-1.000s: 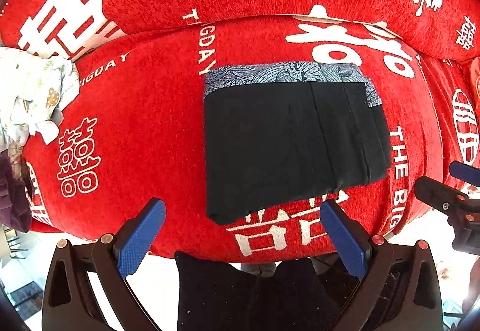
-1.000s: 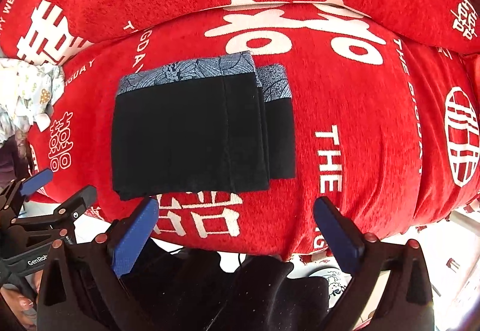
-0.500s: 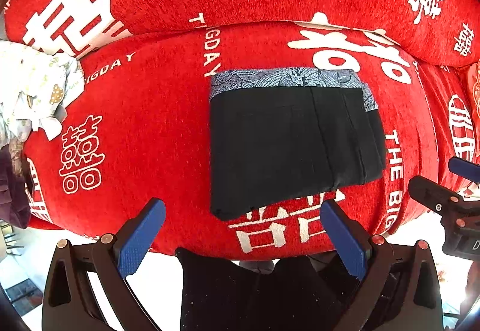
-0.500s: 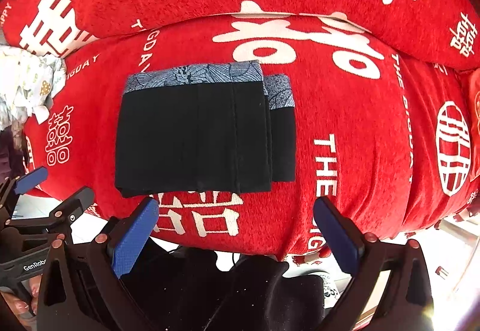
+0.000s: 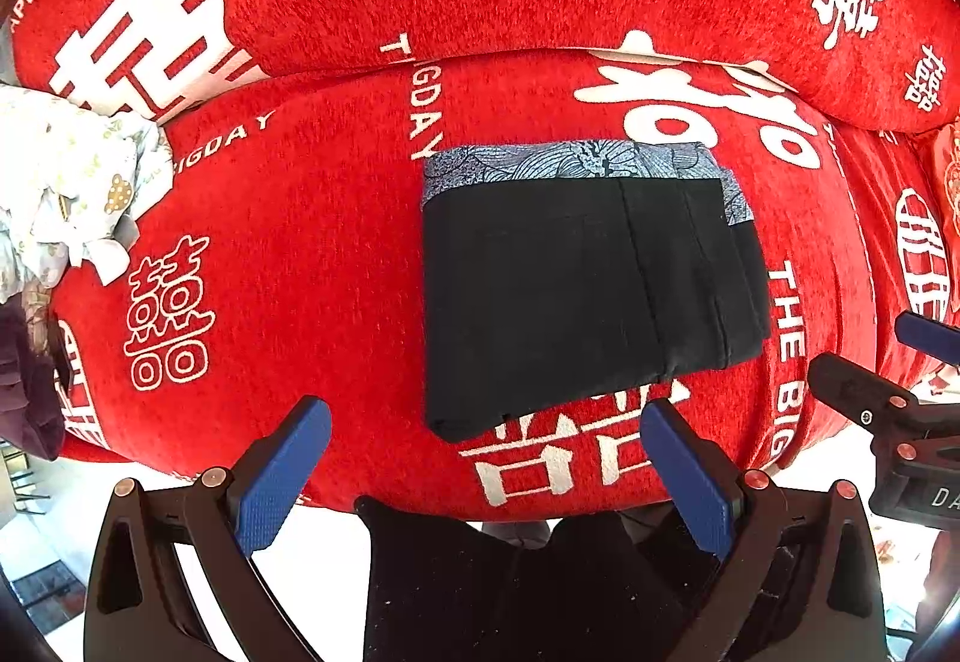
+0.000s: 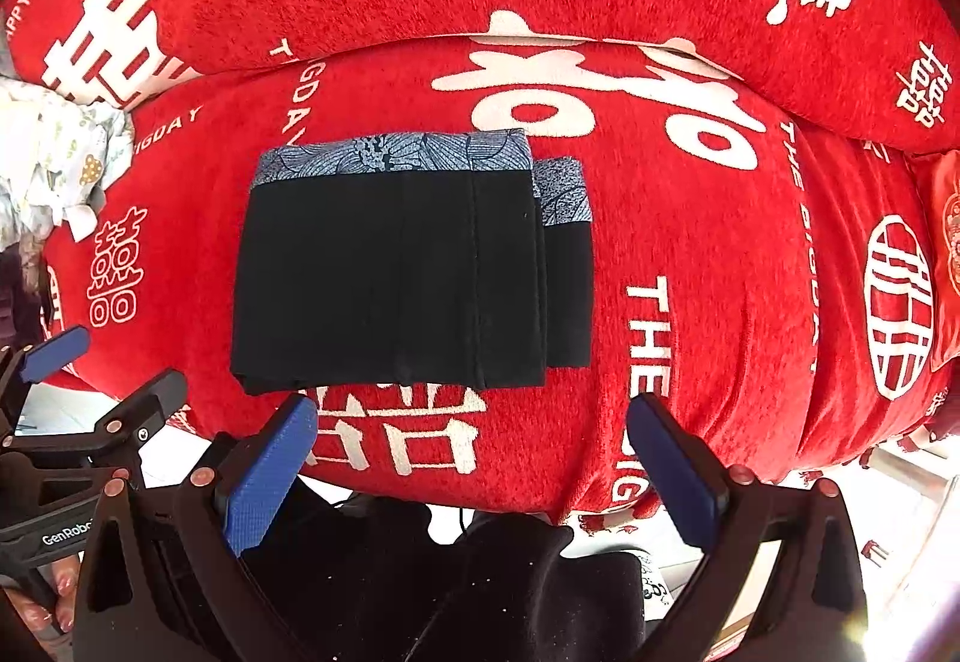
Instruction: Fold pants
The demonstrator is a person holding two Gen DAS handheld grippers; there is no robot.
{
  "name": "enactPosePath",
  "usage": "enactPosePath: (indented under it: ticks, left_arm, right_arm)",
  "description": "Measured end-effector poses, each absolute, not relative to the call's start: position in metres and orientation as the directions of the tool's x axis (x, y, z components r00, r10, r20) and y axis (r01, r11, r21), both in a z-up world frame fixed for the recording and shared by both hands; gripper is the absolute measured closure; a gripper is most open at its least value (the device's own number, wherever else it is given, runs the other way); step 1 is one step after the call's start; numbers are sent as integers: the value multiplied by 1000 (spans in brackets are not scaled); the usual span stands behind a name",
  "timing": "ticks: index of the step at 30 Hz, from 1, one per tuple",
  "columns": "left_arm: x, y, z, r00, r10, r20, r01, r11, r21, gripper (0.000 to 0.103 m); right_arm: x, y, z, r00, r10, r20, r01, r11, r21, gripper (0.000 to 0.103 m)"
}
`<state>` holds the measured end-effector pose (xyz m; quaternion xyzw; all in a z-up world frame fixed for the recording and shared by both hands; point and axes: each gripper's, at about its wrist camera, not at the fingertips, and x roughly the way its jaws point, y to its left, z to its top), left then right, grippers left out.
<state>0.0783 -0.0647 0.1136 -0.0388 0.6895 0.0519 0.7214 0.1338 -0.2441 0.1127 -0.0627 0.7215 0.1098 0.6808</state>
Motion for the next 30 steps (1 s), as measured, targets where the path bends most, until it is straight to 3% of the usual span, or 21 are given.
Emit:
enactPosePath:
  ticks: [30]
  left_arm:
    - [75,-68,117,50,19,-999,-131,991,13,0]
  right_arm:
    - [135,-247,114,-62,54,-997,-237,969,68,0]
